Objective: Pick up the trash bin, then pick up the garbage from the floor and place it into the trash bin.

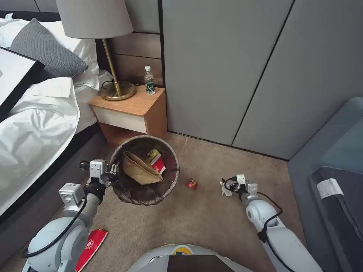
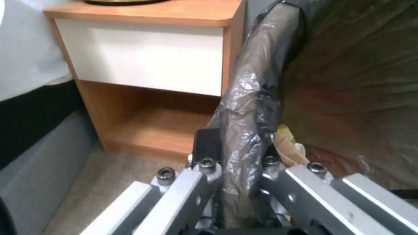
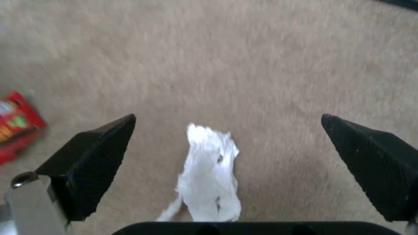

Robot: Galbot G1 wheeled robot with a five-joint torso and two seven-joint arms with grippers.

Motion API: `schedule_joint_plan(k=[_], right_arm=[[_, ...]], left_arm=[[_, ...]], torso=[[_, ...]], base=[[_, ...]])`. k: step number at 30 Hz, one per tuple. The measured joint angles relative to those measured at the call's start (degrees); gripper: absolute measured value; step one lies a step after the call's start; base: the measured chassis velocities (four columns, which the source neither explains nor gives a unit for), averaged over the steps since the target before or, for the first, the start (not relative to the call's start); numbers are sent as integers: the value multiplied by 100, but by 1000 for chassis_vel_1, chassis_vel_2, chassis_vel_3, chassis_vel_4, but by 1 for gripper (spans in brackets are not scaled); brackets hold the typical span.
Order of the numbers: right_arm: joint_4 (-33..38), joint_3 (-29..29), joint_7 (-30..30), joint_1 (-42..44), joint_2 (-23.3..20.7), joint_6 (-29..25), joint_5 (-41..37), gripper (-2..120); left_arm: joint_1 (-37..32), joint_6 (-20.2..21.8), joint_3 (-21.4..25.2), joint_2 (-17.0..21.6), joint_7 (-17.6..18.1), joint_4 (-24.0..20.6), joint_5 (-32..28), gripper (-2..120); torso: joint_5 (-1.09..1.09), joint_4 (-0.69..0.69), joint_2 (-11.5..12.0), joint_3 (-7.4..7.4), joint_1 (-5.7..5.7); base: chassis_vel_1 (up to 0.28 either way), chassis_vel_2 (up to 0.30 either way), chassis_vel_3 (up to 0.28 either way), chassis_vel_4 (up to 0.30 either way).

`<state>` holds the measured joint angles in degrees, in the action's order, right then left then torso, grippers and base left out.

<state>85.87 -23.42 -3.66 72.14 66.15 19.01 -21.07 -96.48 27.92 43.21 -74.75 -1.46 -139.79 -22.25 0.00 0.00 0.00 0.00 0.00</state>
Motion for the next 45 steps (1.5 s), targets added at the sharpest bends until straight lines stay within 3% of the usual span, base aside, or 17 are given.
schedule_joint_plan(k=[9, 23, 45], right_arm=[[-945, 216, 88, -425, 202, -250, 414, 100], [-1437, 475, 95, -670, 421, -320, 517, 100], [-1797, 282, 209, -734, 523, -443, 84, 100]], left_arm=[[2, -6, 13, 12, 5, 6, 1, 2], [19, -22, -16, 8, 1, 28, 8, 2], [45, -25, -31, 39, -3, 55, 13, 2]], torso=[[0, 0, 0, 0, 0], [1, 0, 0, 0, 0], [0, 0, 0, 0, 0]], base=[[0, 0, 0, 0], [0, 0, 0, 0], [0, 0, 0, 0]])
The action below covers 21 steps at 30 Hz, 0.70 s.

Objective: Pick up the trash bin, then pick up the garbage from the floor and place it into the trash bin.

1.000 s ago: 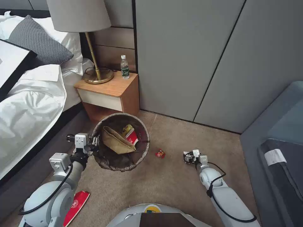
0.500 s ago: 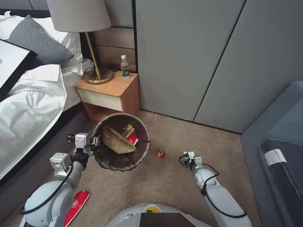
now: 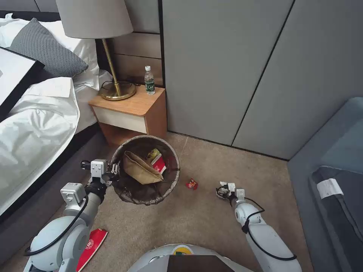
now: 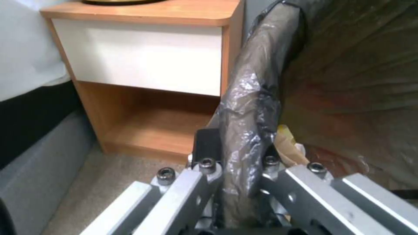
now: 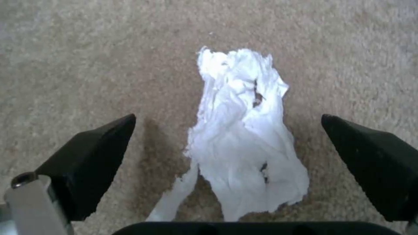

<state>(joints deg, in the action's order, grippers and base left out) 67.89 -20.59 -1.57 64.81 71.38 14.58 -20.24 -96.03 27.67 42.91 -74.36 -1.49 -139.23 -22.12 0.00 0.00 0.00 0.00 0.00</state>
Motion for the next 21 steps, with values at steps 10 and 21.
schedule_joint_plan(k=[10, 21], right_arm=[[-141, -101, 37, -21, 45, -37, -179, 89], [-336, -132, 77, -92, 84, -105, 13, 47]], left_arm=[[14, 3, 6, 20, -6, 17, -8, 2], [49, 13, -4, 29, -5, 38, -21, 2]], torso=[[0, 0, 0, 0, 0], [4, 0, -1, 1, -1]], base=[[0, 0, 0, 0], [0, 0, 0, 0]])
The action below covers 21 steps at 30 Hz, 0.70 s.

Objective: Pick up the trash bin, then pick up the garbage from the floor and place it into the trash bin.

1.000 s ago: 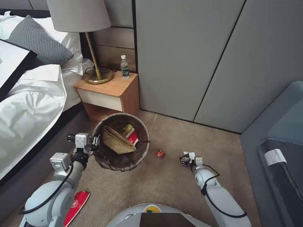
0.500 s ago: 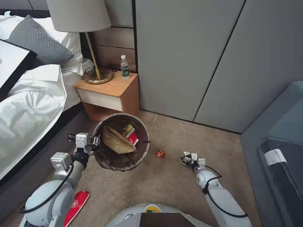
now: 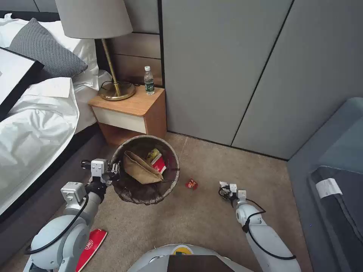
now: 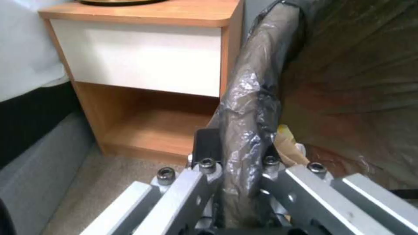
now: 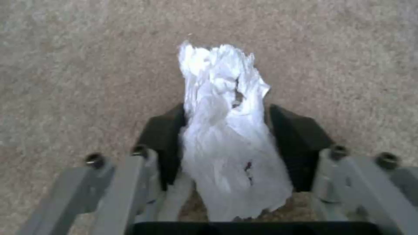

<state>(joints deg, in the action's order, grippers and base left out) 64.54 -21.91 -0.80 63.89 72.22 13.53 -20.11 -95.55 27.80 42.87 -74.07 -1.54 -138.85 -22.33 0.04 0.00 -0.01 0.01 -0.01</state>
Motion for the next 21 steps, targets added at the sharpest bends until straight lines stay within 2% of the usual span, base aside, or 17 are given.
schedule_joint_plan(k=[2, 4, 6, 7, 10, 11, 13, 14, 18, 21], right_arm=[[-16, -2, 0, -8, 6, -1, 0, 43], [-73, -1, 2, -35, 19, -3, 3, 32], [-96, 3, 13, -43, 22, -3, 0, 24], [-96, 3, 13, -43, 22, -3, 0, 24], [-51, 2, 11, -24, 13, -13, -2, 11], [60, 4, -10, 24, -8, -8, 3, 4], [192, 10, -42, 86, -38, 18, 5, 0], [314, 20, -64, 132, -66, 35, 9, 0], [854, 59, -85, 289, -194, 55, 33, 0], [1701, 142, -108, 478, -420, 126, -44, 0]], left_arm=[[3, 1, -5, -2, 1, 1, 0, 2], [15, 6, -15, -4, 1, 1, 0, 2], [24, 10, -16, -3, 2, 4, -1, 2], [24, 10, -16, -3, 2, 4, -1, 2], [37, 13, -20, -2, 3, 13, -1, 2], [39, 14, -24, -4, 4, 15, -1, 2], [41, 14, -26, -6, 5, 15, -1, 2], [42, 14, -29, -7, 5, 17, -1, 2], [43, 15, -33, -7, 5, 24, -1, 2], [42, 28, -30, -4, 7, 26, -1, 2]], torso=[[1, 2, 0, 0, 0], [-4, -1, 0, 0, 0], [-4, -3, 0, 0, 0], [-4, -3, 0, 0, 0], [-9, -5, 0, -1, 0], [-11, -5, 0, -1, 0], [-8, -1, 1, -2, 0], [-7, 3, 1, -2, 1], [-6, 2, 1, -2, 0], [-6, -1, 1, -1, 1]], base=[[0, 0, 0, 0], [0, 0, 0, 0], [0, 0, 0, 0], [0, 0, 0, 0], [0, 0, 0, 0], [0, 0, 0, 0], [0, 0, 0, 0], [0, 0, 0, 0], [0, 0, 0, 0], [0, 0, 0, 0]])
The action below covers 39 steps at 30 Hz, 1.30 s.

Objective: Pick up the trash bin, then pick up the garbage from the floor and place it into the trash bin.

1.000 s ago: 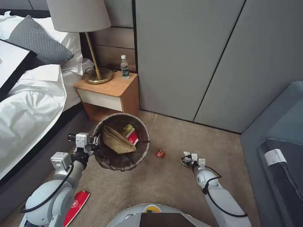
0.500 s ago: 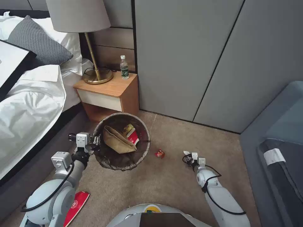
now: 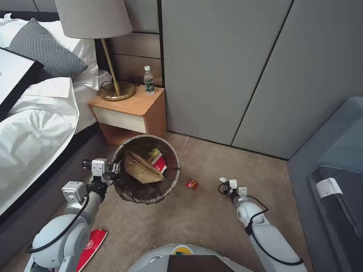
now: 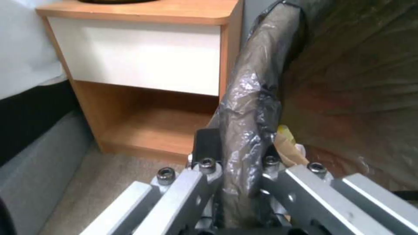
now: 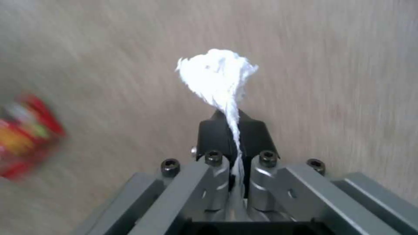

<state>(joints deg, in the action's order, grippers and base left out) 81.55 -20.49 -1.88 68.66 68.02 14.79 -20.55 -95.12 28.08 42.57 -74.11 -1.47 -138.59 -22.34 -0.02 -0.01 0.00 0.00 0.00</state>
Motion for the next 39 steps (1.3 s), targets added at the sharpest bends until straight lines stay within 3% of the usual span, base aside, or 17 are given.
schedule_joint_plan(k=[12, 15, 20, 28, 37, 39], right_arm=[[2158, 191, 5, 113, -780, 223, -564, 0], [3065, 354, 65, -72, -1184, 516, -1086, 0], [3654, 646, 304, -465, -1572, 703, -1570, 0], [4071, 1331, 651, -1234, -1741, 971, -2139, 0], [4131, 2180, 1158, -2005, -1554, 1178, -2200, 0], [4116, 2622, 1174, -2272, -1351, 1197, -2149, 0]], left_arm=[[16, 25, 11, 29, 2, 18, -12, 2], [24, 69, 11, 41, 1, 30, -13, 2], [43, 121, 0, 53, 1, 50, -11, 2], [55, 147, -18, 76, 12, 65, -3, 2], [95, 174, -19, 118, 18, 101, -5, 2], [119, 186, -22, 129, 20, 134, -6, 2]], torso=[[1, 1, 0, 0, 0], [2, 1, 0, 0, 0], [2, 1, 0, 0, 0], [3, 0, 0, 0, 0], [4, 1, 0, 0, 0], [4, 1, 0, 0, 0]], base=[[0, 0, 0, 0], [0, 0, 0, 0], [0, 0, 0, 0], [0, 0, 0, 0], [0, 0, 0, 0], [0, 0, 0, 0]])
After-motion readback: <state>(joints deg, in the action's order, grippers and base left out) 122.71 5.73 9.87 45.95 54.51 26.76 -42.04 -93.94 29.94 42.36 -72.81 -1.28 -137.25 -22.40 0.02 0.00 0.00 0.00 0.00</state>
